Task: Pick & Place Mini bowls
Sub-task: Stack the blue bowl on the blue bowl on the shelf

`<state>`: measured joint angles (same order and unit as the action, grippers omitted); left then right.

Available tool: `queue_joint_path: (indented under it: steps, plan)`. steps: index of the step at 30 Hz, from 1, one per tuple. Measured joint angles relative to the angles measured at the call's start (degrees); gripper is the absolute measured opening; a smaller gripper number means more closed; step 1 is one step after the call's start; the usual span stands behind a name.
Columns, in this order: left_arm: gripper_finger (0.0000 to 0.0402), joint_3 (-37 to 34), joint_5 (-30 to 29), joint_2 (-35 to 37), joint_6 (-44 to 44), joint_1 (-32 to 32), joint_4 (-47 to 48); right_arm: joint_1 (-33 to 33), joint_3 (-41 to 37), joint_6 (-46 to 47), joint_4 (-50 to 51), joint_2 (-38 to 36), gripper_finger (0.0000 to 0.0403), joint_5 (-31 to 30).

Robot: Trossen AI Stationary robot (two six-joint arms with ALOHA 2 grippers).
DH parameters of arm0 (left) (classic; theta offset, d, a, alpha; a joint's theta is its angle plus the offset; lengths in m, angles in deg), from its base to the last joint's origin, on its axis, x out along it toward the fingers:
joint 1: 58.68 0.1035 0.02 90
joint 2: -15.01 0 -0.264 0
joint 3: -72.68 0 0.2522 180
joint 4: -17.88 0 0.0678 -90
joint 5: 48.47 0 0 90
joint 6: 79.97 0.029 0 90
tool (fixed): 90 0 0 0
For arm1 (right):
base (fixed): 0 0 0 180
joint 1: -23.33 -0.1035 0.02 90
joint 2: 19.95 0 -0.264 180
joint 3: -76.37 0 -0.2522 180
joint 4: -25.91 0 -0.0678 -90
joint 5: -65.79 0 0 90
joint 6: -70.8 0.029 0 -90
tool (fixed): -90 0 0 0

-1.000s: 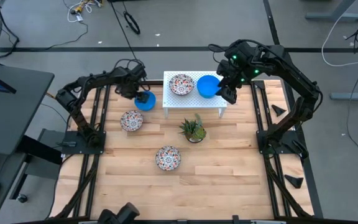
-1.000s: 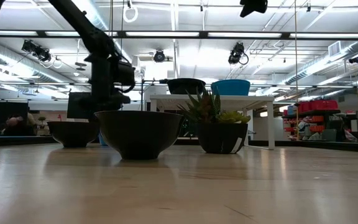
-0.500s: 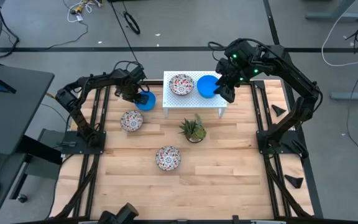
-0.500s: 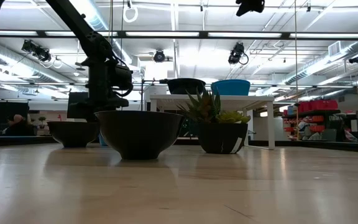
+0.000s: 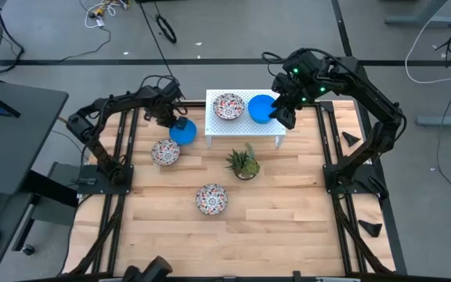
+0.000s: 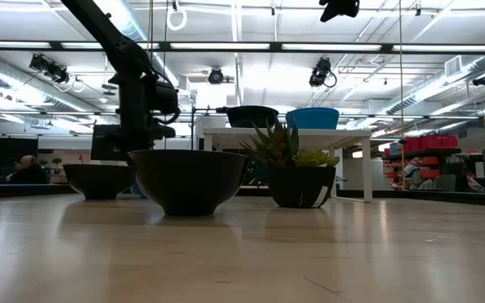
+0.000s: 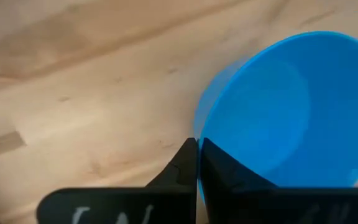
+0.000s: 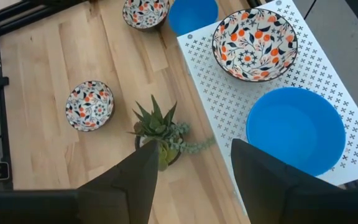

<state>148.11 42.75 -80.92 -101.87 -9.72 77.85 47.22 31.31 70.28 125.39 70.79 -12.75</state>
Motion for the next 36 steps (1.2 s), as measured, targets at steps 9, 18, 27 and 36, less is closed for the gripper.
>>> queue_joint_path:
  steps: [9, 18, 27, 36]
  plan:
    - [0.0005, -0.02, -0.24, 12.02, -2.75, 2.13, -0.11, 0.01, 0.0, -0.35, -0.44, 0.0, 0.0204, -0.04]
    - [0.0004, -0.02, -3.47, 26.45, -4.93, 0.75, -3.48, -0.35, 0.0, 5.7, -8.2, 0.0, 0.0204, -0.07]
    - [0.0003, 0.0, -5.16, 33.95, -5.73, -3.34, -6.76, -2.73, 0.0, 9.36, -18.61, 0.0, 0.0204, -0.01]
    - [0.0003, 9.46, -12.64, 33.07, -2.95, -12.22, -5.77, -3.18, 0.0, 13.24, -21.09, 0.0, 0.0204, -0.37]
